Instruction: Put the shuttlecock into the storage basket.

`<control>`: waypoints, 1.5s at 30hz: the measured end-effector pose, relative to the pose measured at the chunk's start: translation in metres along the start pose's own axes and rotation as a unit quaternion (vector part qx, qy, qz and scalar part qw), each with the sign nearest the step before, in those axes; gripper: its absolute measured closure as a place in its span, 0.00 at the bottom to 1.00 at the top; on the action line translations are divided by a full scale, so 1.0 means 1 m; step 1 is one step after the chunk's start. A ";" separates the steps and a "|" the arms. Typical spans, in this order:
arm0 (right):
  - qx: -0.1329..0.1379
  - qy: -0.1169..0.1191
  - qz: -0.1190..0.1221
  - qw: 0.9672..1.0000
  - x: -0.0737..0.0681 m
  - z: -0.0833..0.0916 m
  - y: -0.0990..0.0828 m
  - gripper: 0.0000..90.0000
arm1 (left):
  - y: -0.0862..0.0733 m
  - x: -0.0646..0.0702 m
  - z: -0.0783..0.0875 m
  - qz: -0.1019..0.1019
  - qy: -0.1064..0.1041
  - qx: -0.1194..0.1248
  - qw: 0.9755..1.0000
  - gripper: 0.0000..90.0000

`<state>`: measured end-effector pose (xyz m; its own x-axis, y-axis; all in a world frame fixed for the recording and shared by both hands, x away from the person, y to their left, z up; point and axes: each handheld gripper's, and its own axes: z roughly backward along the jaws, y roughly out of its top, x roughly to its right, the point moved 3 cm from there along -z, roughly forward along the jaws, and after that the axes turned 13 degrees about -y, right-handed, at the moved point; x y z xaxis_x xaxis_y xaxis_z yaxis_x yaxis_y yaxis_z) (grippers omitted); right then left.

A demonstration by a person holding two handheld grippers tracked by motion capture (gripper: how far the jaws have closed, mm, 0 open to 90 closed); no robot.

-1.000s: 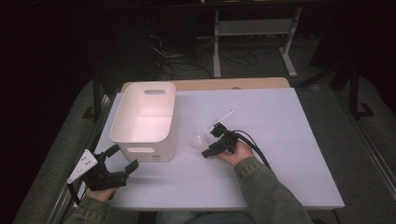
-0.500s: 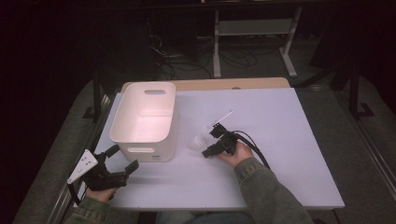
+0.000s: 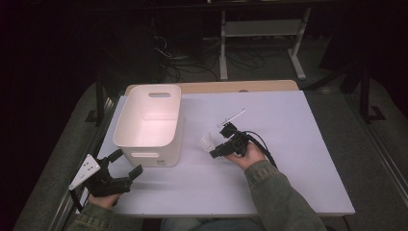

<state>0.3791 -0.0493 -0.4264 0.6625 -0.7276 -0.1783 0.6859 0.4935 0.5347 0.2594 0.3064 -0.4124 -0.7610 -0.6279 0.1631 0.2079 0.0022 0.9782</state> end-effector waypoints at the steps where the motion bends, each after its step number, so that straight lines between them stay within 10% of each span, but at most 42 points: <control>1: 0.000 0.000 0.000 1.000 0.000 0.000 0.000 0.71 | 0.000 0.000 0.000 0.000 0.000 0.000 1.000 0.00; 45: 0.091 0.012 0.030 0.995 -0.011 0.060 0.067 0.71 | -0.001 0.000 -0.001 0.003 -0.001 0.005 1.000 0.00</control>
<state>0.3994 -0.0375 -0.3390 0.7093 -0.6864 -0.1602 0.5801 0.4394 0.6858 0.2595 0.3056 -0.4132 -0.7609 -0.6266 0.1683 0.2051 0.0139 0.9787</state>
